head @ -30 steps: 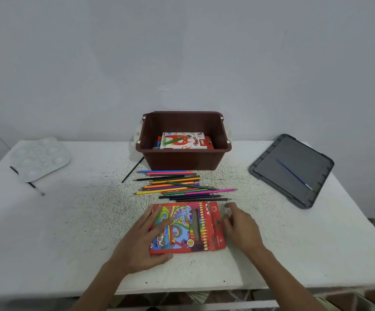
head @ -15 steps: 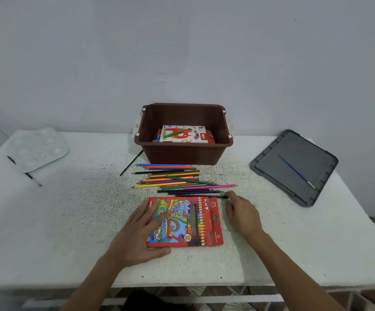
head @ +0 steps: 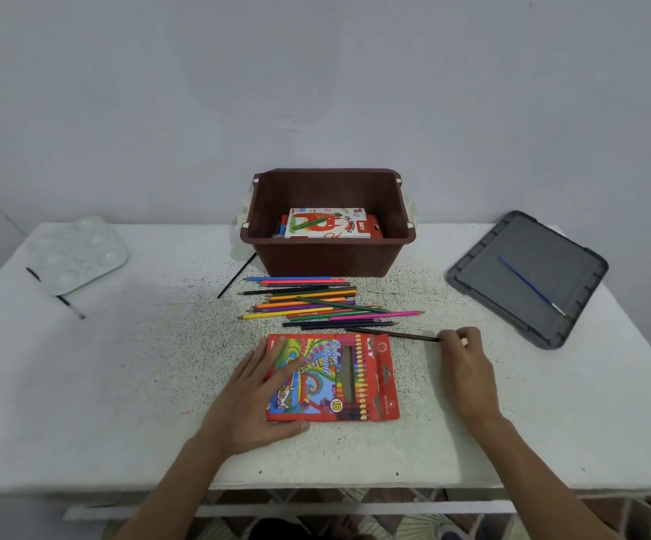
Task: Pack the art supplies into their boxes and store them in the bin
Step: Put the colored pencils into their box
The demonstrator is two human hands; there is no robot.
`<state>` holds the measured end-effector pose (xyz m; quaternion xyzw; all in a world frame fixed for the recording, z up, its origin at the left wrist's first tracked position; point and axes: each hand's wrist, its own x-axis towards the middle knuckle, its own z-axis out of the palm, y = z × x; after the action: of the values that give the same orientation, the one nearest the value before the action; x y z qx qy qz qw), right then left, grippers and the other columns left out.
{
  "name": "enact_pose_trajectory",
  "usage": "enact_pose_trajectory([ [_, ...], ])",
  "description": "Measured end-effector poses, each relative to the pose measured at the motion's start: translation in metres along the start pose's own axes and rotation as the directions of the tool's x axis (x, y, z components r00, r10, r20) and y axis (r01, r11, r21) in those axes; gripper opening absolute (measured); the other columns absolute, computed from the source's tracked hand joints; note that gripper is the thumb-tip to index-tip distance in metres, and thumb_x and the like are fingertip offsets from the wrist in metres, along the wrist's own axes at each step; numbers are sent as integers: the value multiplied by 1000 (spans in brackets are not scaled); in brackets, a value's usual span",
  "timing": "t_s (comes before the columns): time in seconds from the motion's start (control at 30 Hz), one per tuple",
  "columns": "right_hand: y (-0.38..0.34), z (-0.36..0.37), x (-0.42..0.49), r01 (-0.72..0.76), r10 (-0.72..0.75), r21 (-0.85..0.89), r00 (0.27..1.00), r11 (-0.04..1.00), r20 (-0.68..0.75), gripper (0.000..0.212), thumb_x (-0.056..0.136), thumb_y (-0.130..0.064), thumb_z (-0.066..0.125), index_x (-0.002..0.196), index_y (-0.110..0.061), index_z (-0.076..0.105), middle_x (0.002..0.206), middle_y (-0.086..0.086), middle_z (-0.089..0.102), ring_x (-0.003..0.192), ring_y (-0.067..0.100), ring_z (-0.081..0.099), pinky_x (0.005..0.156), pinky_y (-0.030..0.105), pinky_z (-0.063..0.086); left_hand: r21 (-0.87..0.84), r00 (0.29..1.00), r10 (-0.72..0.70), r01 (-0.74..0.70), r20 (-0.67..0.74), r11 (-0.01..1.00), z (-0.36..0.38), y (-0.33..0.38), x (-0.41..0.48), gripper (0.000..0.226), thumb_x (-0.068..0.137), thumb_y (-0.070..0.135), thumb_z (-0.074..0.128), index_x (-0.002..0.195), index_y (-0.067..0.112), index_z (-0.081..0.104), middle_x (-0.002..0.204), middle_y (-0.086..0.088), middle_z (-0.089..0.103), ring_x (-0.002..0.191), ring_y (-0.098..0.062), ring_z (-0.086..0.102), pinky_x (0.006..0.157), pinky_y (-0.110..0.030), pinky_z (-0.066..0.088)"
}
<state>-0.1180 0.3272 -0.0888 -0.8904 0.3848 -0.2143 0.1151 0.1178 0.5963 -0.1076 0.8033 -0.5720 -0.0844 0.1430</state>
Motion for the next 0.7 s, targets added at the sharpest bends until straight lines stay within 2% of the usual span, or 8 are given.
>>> enact_pose_trajectory([
  [0.03, 4, -1, -2, 16, -14, 56, 1000, 998, -23, 24, 84, 11, 61, 103, -4, 59, 101, 9, 48, 59, 22, 49, 44, 31, 42, 5, 1000, 1, -1, -1, 1000, 0, 0, 0, 92, 76, 89, 43, 151, 53, 3, 165, 10, -9, 151, -16, -15, 122, -42, 2],
  [0.1, 12, -3, -11, 45, -34, 125, 996, 991, -88, 19, 89, 9, 60, 104, -3, 61, 99, 6, 50, 66, 24, 53, 50, 36, 46, 16, 1000, 2, -2, 4, 1000, 0, 1, 0, 93, 77, 89, 43, 153, 49, 7, 165, 9, -9, 151, -17, -15, 123, -42, 2],
  [0.27, 23, -6, -26, -116, 181, 257, 952, 959, -247, 12, 96, 2, 55, 103, -1, 63, 98, 10, 57, 80, 6, 43, 67, 21, 33, 6, 1000, -9, 9, 3, 1000, -1, 2, 1, 94, 77, 89, 43, 154, 44, 13, 165, 8, -8, 151, -17, -14, 123, -43, 4],
  [0.33, 29, -8, -28, -121, 188, 287, 958, 950, -219, 14, 93, 5, 57, 103, -1, 64, 98, 9, 58, 81, 10, 48, 67, 14, 33, -3, 1000, -13, 13, -2, 1000, 0, 2, 0, 95, 77, 88, 44, 155, 42, 15, 165, 9, -8, 151, -16, -13, 122, -42, 4],
  [0.43, 33, -12, -33, -47, 93, 291, 985, 955, -147, 17, 92, 7, 56, 104, -2, 65, 97, 6, 57, 80, 19, 55, 71, 7, 37, -23, 999, -28, 28, -19, 999, -1, 1, -1, 95, 78, 86, 46, 155, 40, 17, 165, 9, -9, 151, -15, -13, 120, -38, 3],
  [0.53, 37, -18, -38, -8, 34, 301, 996, 954, -83, 14, 95, 0, 53, 103, -6, 64, 98, 2, 56, 81, 13, 53, 71, 6, 37, -29, 999, -43, 42, -17, 999, 0, 0, -1, 96, 77, 88, 43, 155, 39, 17, 165, 11, -10, 151, -13, -14, 119, -37, 4],
  [0.63, 43, -23, -43, 47, -39, 292, 999, 955, -34, 19, 101, -20, 48, 103, -9, 63, 98, -2, 53, 83, 10, 50, 75, 6, 37, -25, 999, -44, 44, -19, 999, 1, -1, 0, 97, 76, 89, 42, 155, 39, 17, 165, 11, -10, 151, -13, -11, 119, -38, 7],
  [0.7, 48, -24, -46, 80, -78, 253, 997, 964, -19, 17, 98, -16, 49, 105, -7, 63, 100, -3, 51, 85, 11, 50, 77, 7, 35, -33, 998, -48, 47, -27, 998, 3, -2, 0, 97, 76, 89, 43, 155, 39, 17, 165, 11, -9, 152, -14, -8, 118, -39, 9],
])
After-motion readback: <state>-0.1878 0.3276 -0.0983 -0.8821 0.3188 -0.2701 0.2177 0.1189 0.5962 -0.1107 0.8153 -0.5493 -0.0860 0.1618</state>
